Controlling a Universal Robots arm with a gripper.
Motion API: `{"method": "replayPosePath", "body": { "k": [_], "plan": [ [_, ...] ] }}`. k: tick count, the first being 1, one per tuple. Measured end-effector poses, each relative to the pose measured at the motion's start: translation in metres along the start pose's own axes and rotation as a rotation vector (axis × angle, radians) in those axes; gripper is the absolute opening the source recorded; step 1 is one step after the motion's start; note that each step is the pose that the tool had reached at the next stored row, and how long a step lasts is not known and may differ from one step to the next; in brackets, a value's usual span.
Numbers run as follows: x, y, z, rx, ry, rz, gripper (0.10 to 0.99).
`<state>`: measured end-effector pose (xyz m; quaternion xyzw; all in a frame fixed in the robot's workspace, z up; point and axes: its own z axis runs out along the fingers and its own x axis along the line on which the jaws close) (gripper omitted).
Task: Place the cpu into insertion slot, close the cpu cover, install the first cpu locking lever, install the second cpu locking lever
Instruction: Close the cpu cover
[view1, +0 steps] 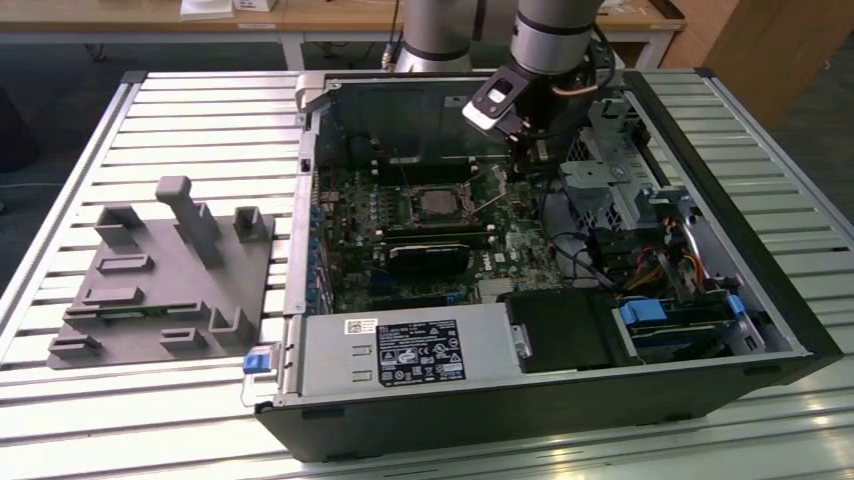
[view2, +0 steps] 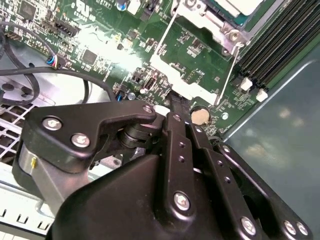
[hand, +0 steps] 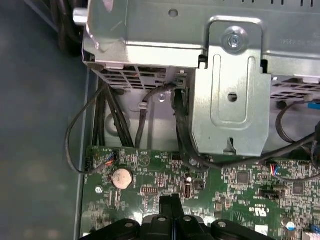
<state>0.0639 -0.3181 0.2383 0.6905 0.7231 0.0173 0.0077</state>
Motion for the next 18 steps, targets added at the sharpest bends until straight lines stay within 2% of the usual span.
{"method": "replayPosePath", "body": {
  "k": [6,18],
  "plan": [
    [0.0005,-0.0084,-0.0033,0.0,0.0001,0.0,0.106],
    [0.0017,-0.0363,-0.0043,0.0,0.0,0.0,0.106]
  ]
}}
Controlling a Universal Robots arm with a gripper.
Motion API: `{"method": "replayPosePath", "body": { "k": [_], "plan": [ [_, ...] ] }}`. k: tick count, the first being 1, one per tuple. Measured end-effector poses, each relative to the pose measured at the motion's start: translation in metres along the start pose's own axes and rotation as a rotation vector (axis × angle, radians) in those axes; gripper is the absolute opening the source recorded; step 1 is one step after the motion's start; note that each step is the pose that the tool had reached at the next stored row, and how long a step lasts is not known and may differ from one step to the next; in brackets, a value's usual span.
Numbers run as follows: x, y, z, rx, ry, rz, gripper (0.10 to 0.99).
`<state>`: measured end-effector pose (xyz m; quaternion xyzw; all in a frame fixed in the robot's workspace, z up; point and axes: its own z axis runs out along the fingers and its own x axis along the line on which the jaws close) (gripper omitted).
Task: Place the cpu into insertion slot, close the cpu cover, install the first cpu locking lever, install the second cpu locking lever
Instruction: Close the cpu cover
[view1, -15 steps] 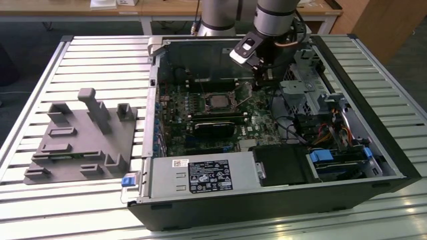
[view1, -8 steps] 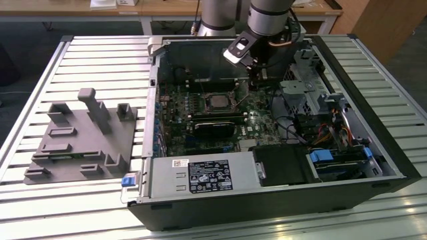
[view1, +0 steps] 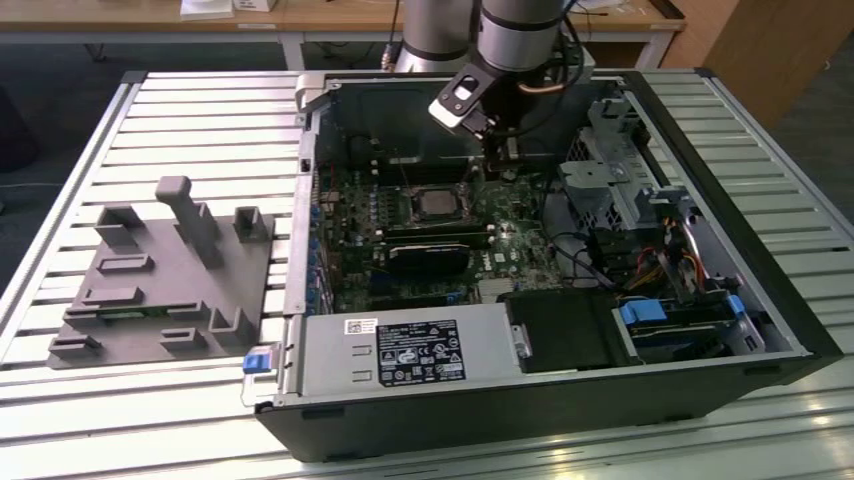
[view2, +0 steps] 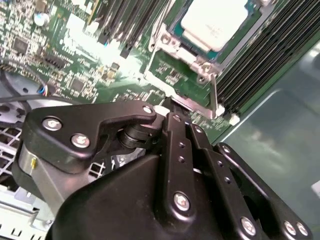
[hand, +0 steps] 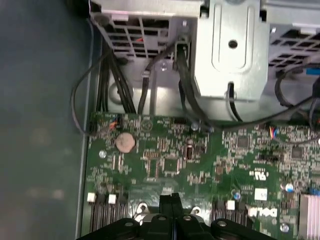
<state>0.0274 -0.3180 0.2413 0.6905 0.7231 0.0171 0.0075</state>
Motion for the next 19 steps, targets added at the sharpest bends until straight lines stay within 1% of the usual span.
{"method": "replayPosePath", "body": {
  "k": [7,12,19],
  "plan": [
    [0.0008,-0.0148,-0.0005,0.0,0.0001,0.0,0.106],
    [0.0013,-0.024,-0.0008,0.0,0.0,0.0,0.106],
    [0.0015,-0.0302,0.0014,0.0,0.0001,0.0,0.106]
  ]
}}
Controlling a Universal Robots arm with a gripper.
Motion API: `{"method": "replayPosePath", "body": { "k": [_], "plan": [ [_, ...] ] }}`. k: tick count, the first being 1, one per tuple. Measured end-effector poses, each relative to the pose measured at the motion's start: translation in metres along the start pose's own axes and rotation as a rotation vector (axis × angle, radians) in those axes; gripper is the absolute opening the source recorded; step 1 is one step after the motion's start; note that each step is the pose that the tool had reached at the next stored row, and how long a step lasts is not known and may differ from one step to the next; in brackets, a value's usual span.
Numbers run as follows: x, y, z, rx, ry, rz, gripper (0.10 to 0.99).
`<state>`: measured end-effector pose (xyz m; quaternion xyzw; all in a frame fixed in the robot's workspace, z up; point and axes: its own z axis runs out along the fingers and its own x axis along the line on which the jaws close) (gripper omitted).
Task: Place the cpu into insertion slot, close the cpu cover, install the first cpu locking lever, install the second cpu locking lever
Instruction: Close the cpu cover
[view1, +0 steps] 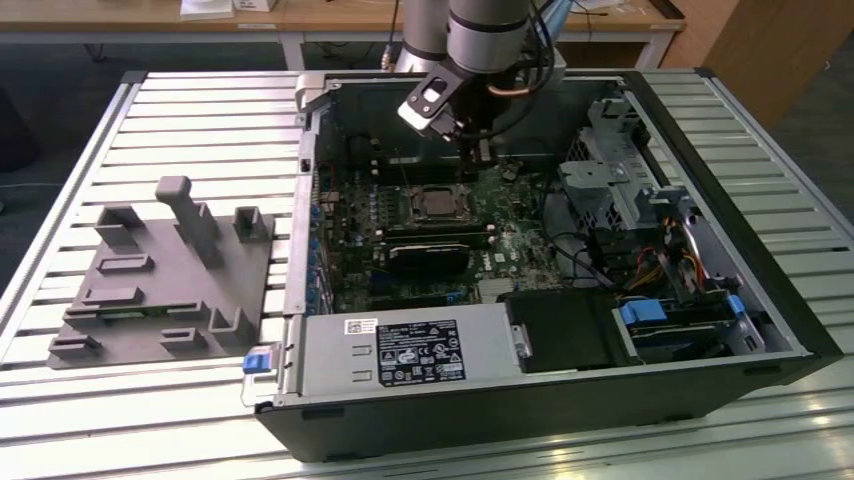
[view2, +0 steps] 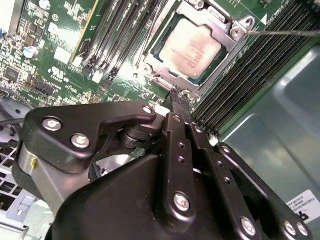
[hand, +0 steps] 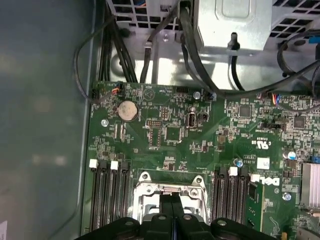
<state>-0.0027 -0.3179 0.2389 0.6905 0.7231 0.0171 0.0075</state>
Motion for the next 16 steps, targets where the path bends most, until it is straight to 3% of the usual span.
{"method": "replayPosePath", "body": {
  "k": [7,12,16],
  "plan": [
    [0.0001,-0.0053,0.0078,0.001,0.0001,0.0,0.106],
    [0.0006,-0.0166,0.0105,0.002,0.0,0.0,0.106],
    [0.0007,-0.0198,0.0156,0.004,0.0,0.0,0.106]
  ]
}}
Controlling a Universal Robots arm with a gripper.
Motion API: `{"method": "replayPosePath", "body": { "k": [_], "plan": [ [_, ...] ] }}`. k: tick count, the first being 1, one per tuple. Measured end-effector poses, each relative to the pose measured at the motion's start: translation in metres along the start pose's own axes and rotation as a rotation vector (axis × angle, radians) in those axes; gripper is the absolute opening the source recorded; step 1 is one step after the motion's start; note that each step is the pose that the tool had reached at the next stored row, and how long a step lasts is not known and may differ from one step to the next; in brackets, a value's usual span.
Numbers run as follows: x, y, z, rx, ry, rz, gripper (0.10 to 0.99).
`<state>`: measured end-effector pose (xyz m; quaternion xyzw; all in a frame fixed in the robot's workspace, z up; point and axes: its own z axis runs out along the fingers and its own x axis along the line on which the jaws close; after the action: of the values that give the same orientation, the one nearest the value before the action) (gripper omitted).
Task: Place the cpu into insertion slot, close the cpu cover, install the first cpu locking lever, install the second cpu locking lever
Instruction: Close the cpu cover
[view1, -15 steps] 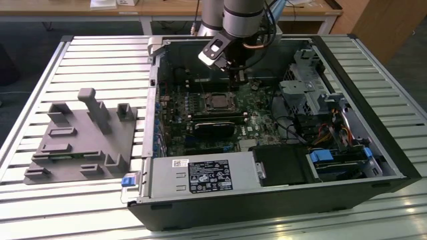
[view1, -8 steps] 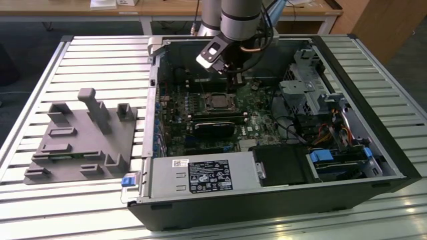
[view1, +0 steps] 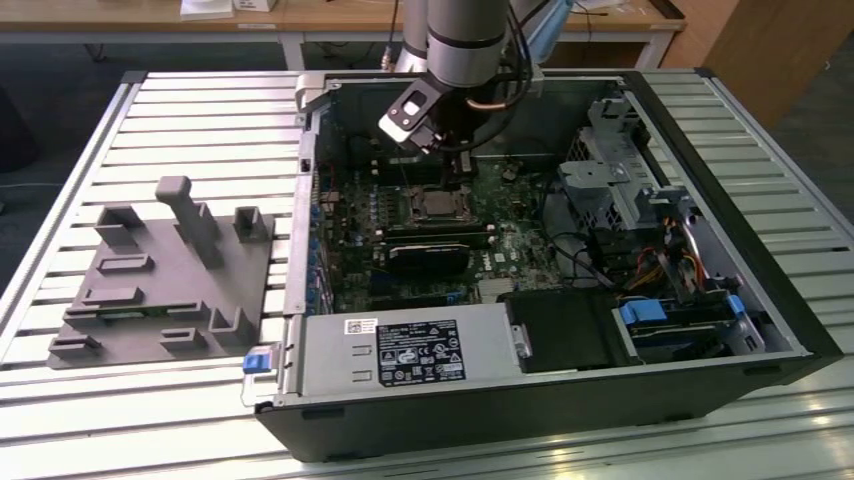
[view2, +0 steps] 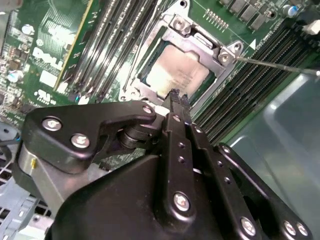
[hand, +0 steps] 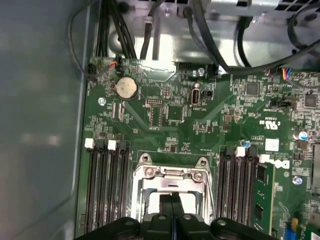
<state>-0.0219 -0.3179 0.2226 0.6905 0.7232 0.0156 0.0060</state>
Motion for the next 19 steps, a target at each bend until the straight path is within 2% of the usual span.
{"method": "replayPosePath", "body": {
  "k": [3,5,14,19],
  "plan": [
    [0.0,-0.0012,0.0051,0.004,0.0005,0.0,0.106],
    [0.0,-0.0026,0.0057,0.005,0.0003,0.0,0.106],
    [0.0007,-0.0177,0.0068,0.005,0.0003,0.0,0.106],
    [0.0009,-0.0221,0.0108,0.005,0.0004,0.0,0.106]
  ]
}}
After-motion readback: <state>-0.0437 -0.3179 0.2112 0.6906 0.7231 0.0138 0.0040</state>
